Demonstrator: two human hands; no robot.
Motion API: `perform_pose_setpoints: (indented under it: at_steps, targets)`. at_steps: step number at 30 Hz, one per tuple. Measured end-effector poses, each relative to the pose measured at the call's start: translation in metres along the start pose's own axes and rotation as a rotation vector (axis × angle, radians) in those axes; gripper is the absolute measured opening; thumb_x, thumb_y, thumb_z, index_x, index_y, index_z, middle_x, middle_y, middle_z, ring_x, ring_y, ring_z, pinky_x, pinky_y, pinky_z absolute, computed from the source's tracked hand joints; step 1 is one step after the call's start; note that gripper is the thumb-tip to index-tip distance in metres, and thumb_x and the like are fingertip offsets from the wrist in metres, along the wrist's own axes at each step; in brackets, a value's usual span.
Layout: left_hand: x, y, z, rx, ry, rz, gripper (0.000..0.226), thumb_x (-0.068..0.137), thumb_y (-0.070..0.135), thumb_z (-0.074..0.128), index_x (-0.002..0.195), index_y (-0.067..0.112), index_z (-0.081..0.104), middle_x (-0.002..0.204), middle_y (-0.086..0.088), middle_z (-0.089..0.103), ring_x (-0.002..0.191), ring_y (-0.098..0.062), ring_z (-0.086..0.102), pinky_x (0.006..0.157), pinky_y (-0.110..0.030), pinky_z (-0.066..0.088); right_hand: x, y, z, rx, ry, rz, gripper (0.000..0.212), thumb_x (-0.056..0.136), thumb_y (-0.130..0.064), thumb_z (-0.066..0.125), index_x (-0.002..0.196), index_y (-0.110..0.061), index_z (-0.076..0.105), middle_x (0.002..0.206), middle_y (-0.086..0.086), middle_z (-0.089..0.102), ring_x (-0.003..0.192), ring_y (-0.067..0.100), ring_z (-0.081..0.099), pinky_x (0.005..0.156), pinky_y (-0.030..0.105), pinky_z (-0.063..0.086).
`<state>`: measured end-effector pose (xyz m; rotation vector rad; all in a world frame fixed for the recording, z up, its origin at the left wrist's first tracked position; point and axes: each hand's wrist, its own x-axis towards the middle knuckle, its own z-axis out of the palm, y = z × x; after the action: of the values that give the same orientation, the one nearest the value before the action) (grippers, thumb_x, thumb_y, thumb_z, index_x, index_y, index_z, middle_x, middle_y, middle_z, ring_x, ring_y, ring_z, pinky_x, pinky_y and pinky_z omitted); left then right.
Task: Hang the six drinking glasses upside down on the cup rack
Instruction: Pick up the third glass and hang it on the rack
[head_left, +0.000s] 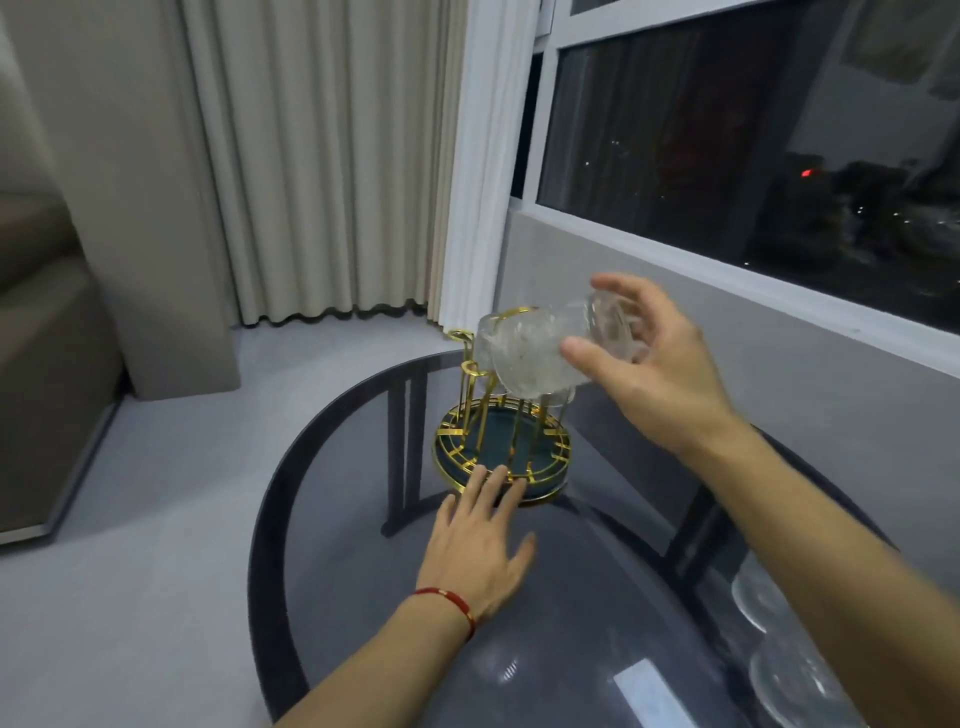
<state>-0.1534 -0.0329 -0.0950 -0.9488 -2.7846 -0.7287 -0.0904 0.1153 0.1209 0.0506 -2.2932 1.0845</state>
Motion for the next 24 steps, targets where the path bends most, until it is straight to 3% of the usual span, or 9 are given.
perform_pose_setpoints:
  at_steps: [6,12,19,24]
  targets:
    - [0.0,0.0,0.004,0.063,0.038,0.015,0.068,0.099,0.052,0.035,0.161,0.033,0.017,0.173,0.004,0.01,0.159,-0.019,-0.005,0.126,-0.049,0.007,0.099,-0.022,0.06,-0.099,-0.051,-0.053,0.074,0.086,-0.044,0.077,0.151,-0.019,0.053,0.152,-0.001,0.058,0.135,0.011,0.053,0.102,0.025,0.04]
    - [0.001,-0.003,0.005,0.045,0.041,0.024,0.067,0.097,0.049,0.034,0.16,0.032,0.021,0.172,0.002,0.015,0.159,-0.022,-0.001,0.125,-0.051,0.014,0.135,-0.018,0.111,-0.242,-0.213,0.024,0.076,0.092,-0.041,0.07,0.155,-0.008,0.045,0.161,0.01,0.05,0.146,0.03,0.049,0.116,0.047,0.043]
    - [0.002,-0.004,0.007,0.038,0.061,0.03,0.065,0.098,0.049,0.031,0.159,0.031,0.021,0.171,0.001,0.017,0.158,-0.024,0.002,0.125,-0.052,0.015,0.152,-0.02,0.119,-0.35,-0.179,-0.025,0.075,0.09,-0.042,0.068,0.154,-0.009,0.048,0.158,0.01,0.053,0.144,0.031,0.051,0.116,0.051,0.043]
    - [0.001,-0.002,0.007,0.029,0.072,0.022,0.065,0.097,0.048,0.034,0.159,0.031,0.023,0.17,0.001,0.02,0.158,-0.024,0.004,0.124,-0.052,0.015,0.154,-0.005,0.118,-0.422,-0.211,0.045,0.072,0.091,-0.041,0.069,0.153,-0.009,0.048,0.156,0.013,0.054,0.139,0.036,0.054,0.109,0.049,0.046]
